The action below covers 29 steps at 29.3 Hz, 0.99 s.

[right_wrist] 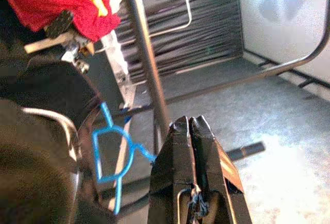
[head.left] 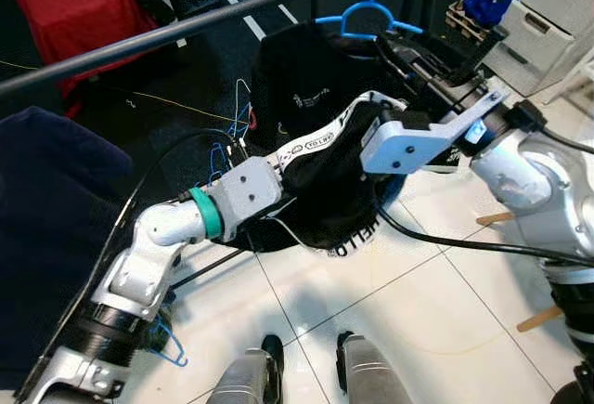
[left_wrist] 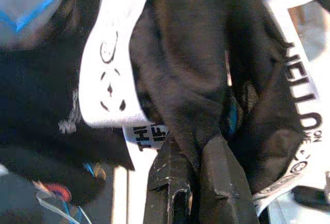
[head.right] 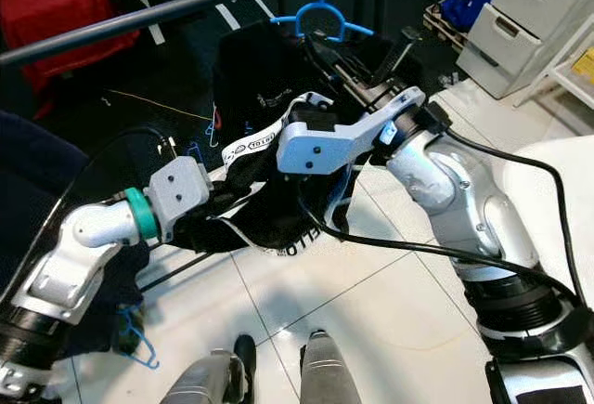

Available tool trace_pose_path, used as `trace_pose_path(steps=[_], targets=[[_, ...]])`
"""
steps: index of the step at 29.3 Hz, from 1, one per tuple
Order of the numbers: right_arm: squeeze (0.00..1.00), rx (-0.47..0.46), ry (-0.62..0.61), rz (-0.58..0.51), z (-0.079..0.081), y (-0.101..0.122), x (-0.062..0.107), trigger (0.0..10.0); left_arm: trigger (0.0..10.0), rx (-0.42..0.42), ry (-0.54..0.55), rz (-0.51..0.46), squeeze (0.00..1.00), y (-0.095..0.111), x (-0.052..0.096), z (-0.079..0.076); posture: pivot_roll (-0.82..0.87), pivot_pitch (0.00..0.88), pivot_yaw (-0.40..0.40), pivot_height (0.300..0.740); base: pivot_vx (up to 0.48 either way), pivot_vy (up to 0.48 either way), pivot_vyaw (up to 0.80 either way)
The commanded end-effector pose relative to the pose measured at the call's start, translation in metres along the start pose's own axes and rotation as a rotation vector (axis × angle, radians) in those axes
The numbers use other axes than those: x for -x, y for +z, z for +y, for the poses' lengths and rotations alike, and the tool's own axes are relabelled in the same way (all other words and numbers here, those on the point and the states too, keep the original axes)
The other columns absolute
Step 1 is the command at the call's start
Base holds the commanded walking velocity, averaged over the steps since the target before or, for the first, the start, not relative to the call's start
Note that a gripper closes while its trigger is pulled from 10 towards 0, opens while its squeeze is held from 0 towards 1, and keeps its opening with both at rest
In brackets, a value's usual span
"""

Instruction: Hang hanger

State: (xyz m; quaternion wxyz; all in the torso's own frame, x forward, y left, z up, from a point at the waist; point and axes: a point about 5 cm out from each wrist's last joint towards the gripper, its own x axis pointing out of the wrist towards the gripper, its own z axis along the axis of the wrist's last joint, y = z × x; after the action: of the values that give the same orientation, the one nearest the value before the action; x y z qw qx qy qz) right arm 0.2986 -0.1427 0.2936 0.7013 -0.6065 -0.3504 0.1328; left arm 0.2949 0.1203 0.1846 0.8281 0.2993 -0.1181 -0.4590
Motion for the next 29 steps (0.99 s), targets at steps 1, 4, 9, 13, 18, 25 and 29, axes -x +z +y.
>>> trace_pose_path(steps=[1,4,9,13,18,25,29], targets=[[0.00,-0.016,0.018,0.044,0.005,-0.010,0.005,0.0,10.0,-0.092,-0.083,-0.035,0.00,0.008,0.006,-0.011,-0.27,0.161,0.128,0.740,0.000,0.000,0.00],[0.00,-0.021,0.017,0.050,0.005,-0.011,0.006,0.0,10.0,-0.114,-0.096,-0.039,0.00,0.010,0.007,-0.011,-0.27,0.161,0.128,0.740,0.000,0.000,0.00],[0.00,-0.104,-0.019,0.051,0.002,-0.010,0.005,0.0,10.0,-0.130,-0.099,-0.044,0.00,0.012,0.007,-0.011,-0.28,0.164,0.127,0.740,0.000,0.000,0.00],[0.00,-0.206,-0.030,0.113,0.005,-0.020,0.009,0.0,10.0,-0.161,-0.096,-0.054,0.00,0.014,0.007,-0.010,-0.28,0.165,0.125,0.740,0.000,0.000,0.00],[0.00,-0.491,-0.104,0.187,0.007,-0.032,0.016,0.0,10.0,-0.206,-0.088,-0.047,0.00,0.014,0.009,-0.008,-0.27,0.169,0.125,0.740,0.000,0.000,0.00],[0.00,-0.675,-0.327,0.169,-0.020,-0.036,0.016,0.0,10.0,-0.247,-0.122,-0.013,0.00,0.006,0.011,-0.013,-0.28,0.172,0.127,0.740,0.000,0.000,0.00],[0.00,-0.763,-0.328,0.232,-0.016,-0.045,0.016,0.0,10.0,-0.237,-0.106,-0.023,0.00,0.007,0.008,-0.014,-0.28,0.170,0.123,0.740,0.000,0.000,0.00]])
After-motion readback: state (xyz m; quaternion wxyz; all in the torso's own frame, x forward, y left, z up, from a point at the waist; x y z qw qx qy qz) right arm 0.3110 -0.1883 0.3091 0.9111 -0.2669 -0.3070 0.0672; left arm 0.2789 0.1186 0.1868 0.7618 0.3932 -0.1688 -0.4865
